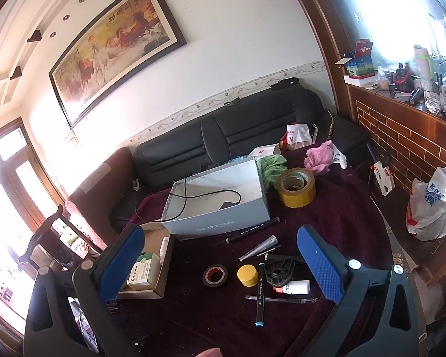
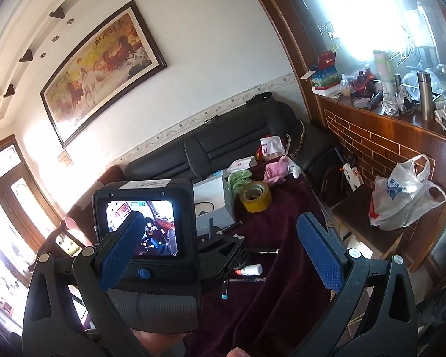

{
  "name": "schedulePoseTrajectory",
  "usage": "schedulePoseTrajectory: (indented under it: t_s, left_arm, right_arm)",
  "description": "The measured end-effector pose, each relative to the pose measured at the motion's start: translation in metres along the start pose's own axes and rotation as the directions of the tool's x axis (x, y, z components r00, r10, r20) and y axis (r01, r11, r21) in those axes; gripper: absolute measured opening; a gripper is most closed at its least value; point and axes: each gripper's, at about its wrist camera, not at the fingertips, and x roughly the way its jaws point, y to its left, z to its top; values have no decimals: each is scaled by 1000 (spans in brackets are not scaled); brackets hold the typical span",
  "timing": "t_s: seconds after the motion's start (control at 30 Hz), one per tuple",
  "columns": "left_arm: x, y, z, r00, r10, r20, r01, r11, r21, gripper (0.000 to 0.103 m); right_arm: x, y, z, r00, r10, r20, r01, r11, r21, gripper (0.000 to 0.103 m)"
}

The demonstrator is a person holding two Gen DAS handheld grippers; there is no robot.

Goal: Organize objects

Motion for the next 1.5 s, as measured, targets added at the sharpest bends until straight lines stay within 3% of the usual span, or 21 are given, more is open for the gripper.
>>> schedulePoseTrajectory:
  t_s: [0.6,0.7,0.8,0.87,1.0,1.1,1.3,1.5]
  left_arm:
    - [-2,-3,2,1000,-30,-5,30,1000,-6,103]
    - [-6,6,9,999,-52,2,52,998,-33,103]
    - [-15,17,19,997,-74,23,76,995,-71,103]
    - [-22,22,27,992,-118,36,121,988,-100,103]
    - [-32,17,41,988,-150,41,154,982,-111,103]
    - [-35,14,44,989,-137,54,143,983,-120,103]
    - [-29,8,43,981,-193,-2,191,973,-126,103]
    - [-29,8,41,982,-191,-10,188,974,-129,103]
  right_arm:
    - [-11,-16,5,998,-3,62,1,999,41,103]
    - [-23,-30,8,988,-77,131,67,995,76,103]
    - [-37,-62,8,955,-223,195,190,967,172,103]
    - [-36,-94,0,927,-335,165,283,918,277,103]
    - [-15,-135,-28,912,-409,13,376,850,369,103]
    - [-2,-135,-40,918,-394,-47,386,859,335,103]
    - [-11,-120,-39,916,-400,18,384,889,249,103]
    - [-3,-127,-48,922,-387,-32,381,886,263,103]
